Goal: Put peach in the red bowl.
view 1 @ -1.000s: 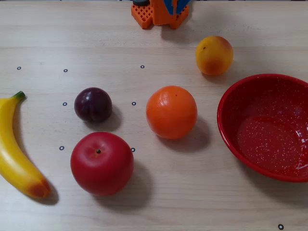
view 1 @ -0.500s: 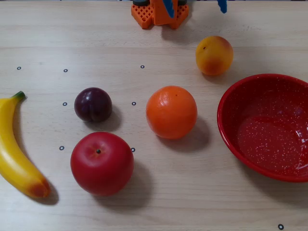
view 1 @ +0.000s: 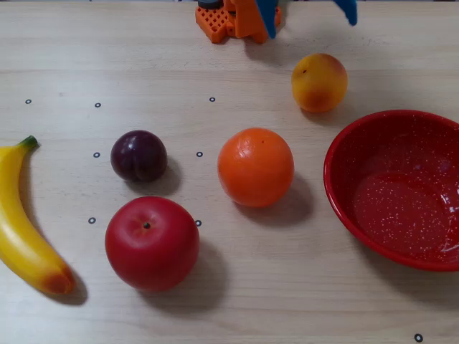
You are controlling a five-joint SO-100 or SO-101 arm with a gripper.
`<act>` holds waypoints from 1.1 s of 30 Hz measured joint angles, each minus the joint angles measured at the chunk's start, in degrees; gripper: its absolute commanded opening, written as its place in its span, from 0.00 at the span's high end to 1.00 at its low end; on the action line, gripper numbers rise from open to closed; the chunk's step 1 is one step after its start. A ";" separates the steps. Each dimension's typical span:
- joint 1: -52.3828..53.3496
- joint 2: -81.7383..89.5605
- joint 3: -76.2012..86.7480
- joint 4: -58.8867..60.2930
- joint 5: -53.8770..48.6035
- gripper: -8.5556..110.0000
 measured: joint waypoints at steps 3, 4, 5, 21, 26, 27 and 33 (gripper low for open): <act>-0.70 -1.41 1.23 -2.11 0.09 0.55; -0.70 -2.37 1.93 -2.72 0.09 0.55; -0.62 -3.25 2.11 -3.16 0.09 0.55; -3.69 -8.44 7.47 -12.13 0.18 0.54; -5.54 -9.93 9.67 -16.35 1.41 0.54; -5.71 -10.20 9.67 -16.52 1.49 0.54; -6.15 -13.36 9.67 -19.07 2.20 0.54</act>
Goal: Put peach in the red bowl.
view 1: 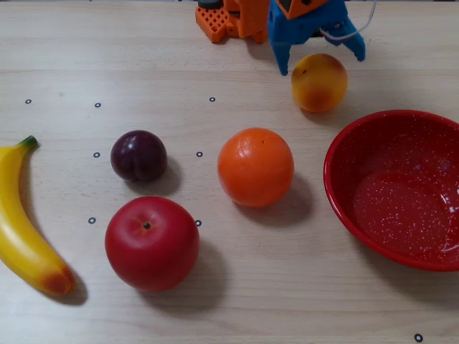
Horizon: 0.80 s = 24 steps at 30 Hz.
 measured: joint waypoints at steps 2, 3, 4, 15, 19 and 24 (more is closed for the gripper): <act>-0.44 -0.62 0.09 -1.41 0.00 0.54; -0.70 -0.62 0.09 -1.85 0.00 0.54; -0.70 -0.70 0.09 -2.37 0.00 0.54; -0.53 -3.69 0.09 -3.96 0.00 0.54; -0.62 -3.69 0.09 -3.96 0.00 0.54; -0.62 -3.69 0.09 -4.04 0.00 0.54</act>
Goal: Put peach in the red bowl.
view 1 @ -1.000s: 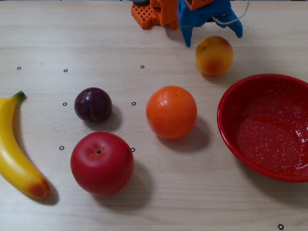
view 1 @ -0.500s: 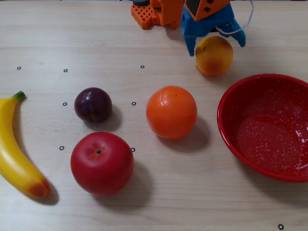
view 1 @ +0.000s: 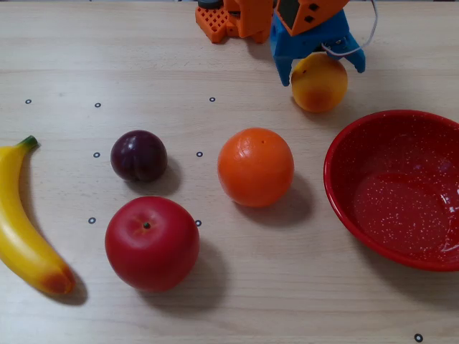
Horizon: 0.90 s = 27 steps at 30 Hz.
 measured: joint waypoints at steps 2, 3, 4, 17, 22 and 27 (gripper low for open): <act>0.00 0.00 0.00 -0.79 0.00 0.55; 0.00 -0.09 0.00 -0.88 0.00 0.55; 0.00 -0.79 0.00 -1.32 0.00 0.55; 0.00 -2.37 0.00 -3.16 0.00 0.56; 0.09 -2.37 0.00 -4.39 0.00 0.56; 0.09 -2.37 0.00 -5.45 0.00 0.56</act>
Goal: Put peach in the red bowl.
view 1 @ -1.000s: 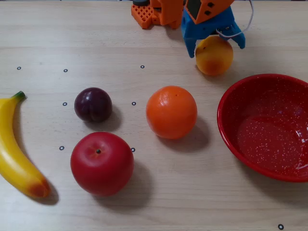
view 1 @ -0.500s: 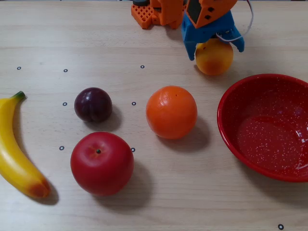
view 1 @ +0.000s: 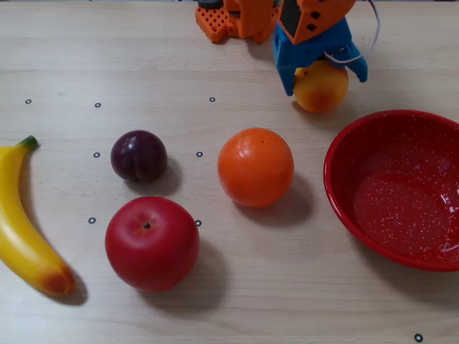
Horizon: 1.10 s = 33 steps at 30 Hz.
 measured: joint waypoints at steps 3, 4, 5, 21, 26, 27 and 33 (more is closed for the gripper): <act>0.00 0.00 0.00 -0.26 0.00 0.56; 0.00 0.00 0.00 -0.26 0.00 0.56; 0.00 0.00 0.00 -0.26 0.00 0.57; 2.46 -1.67 0.00 -0.26 -2.46 0.59; 2.46 -1.67 0.00 -0.26 -2.46 0.60; 2.46 -1.67 0.00 -0.26 -2.46 0.61; 3.08 -1.58 -0.18 0.09 -2.81 0.64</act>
